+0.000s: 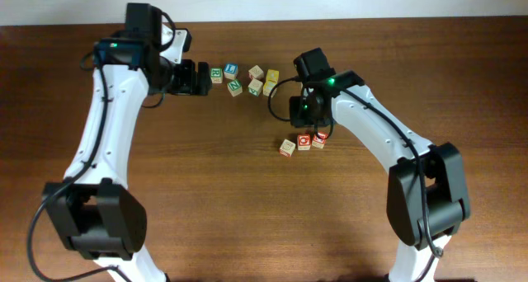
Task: Rotate 4 blocks
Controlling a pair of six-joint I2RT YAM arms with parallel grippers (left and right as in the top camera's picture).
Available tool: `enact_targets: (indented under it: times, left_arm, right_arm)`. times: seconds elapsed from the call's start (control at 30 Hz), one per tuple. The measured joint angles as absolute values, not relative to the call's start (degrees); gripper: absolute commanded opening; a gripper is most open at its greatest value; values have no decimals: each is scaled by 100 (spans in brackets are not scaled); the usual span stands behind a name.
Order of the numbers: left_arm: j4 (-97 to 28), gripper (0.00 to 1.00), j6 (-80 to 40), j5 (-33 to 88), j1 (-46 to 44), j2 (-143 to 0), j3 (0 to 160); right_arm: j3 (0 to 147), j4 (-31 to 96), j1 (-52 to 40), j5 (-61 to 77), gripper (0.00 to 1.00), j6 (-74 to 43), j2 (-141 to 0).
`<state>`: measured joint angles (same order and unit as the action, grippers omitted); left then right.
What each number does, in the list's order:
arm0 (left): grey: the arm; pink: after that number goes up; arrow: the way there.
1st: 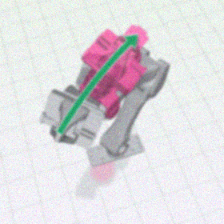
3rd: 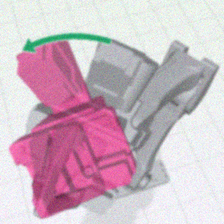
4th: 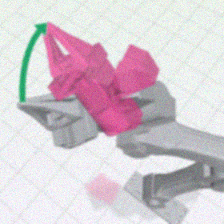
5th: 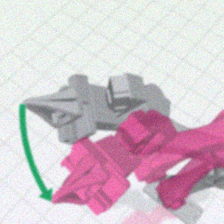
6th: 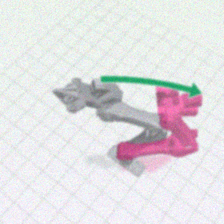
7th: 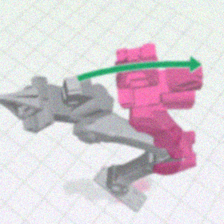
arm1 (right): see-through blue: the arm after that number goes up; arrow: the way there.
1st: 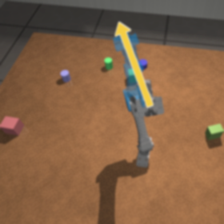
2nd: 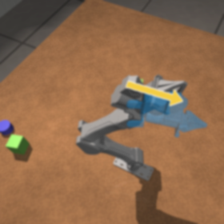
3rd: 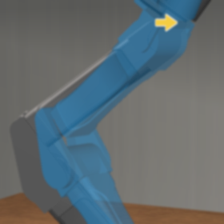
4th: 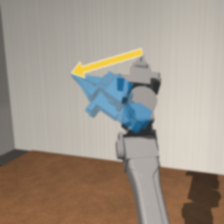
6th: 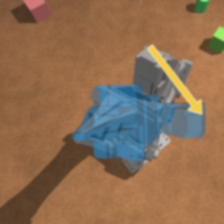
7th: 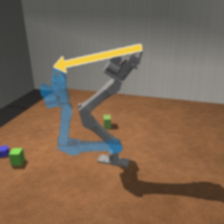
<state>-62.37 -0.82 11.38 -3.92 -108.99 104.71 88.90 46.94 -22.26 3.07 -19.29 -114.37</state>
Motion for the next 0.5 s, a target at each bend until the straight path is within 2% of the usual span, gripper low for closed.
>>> enact_targets:
  times: [0.13,0.5]
  left_arm:
    - [-6160,91,-456,847,-532,-10962,10471]
    - [-6152,85,-613,784,-558,-11220,10471]
  right_arm:
    - [8890,4711,-2226,305,15,-1986,-11526]
    - [8890,5057,-2255,340,12,-2233,-11922]
